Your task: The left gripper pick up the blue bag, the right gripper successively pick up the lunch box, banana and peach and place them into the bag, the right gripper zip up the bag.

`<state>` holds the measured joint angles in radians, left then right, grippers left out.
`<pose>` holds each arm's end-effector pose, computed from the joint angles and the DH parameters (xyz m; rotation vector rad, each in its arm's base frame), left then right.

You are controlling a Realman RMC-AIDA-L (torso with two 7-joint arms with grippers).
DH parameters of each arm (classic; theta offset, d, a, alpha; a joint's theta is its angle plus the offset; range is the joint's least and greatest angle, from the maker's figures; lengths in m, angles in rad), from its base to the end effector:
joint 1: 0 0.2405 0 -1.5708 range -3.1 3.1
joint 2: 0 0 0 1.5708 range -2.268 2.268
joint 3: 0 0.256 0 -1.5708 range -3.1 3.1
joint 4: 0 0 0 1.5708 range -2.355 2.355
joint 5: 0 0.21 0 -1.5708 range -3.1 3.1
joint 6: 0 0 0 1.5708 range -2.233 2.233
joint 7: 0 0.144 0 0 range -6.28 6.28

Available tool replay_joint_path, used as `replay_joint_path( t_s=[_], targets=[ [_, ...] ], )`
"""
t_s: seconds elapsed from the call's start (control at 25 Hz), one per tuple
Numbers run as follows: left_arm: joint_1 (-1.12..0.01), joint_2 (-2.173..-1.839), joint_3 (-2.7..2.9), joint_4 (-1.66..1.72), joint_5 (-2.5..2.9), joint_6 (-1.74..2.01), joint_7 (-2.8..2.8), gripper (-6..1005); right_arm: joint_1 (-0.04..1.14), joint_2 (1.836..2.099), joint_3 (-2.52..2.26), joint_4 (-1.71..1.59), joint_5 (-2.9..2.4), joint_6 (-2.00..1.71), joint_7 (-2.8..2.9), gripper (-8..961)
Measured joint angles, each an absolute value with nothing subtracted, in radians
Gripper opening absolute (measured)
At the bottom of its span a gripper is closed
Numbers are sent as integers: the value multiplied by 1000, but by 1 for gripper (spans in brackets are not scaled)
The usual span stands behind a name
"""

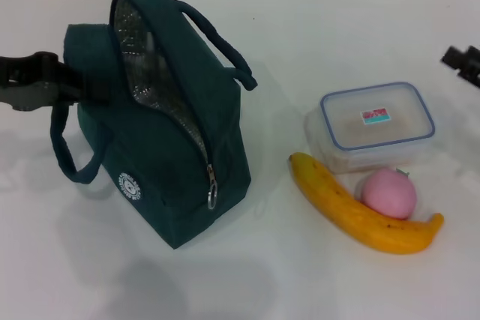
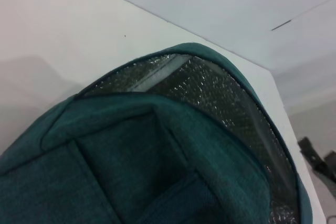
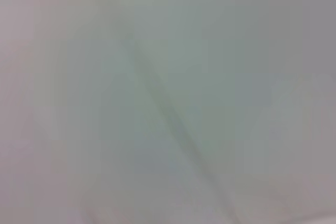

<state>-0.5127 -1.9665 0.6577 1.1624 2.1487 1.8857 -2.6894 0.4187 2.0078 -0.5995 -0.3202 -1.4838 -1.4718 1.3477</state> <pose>-0.2416 0.3258 0.1145 -2.3359 -1.8636 -0.4772 0.3132 0.3193 0.0324 -2.0596 1.0110 1.2101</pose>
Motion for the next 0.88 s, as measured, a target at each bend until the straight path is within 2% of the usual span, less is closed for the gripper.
replay_joint_path(
  t_s=[0.28,0.88],
  targets=[
    [-517,-1967,669,1160,2140,1887,-2689,53,420,2005,-588,-272,-1494,-1324,1529,875],
    [-525,-1971,685,1158,2118,1893,-2699,54,462,2009,-702,-201,-1517,-1260,1651,873]
  ],
)
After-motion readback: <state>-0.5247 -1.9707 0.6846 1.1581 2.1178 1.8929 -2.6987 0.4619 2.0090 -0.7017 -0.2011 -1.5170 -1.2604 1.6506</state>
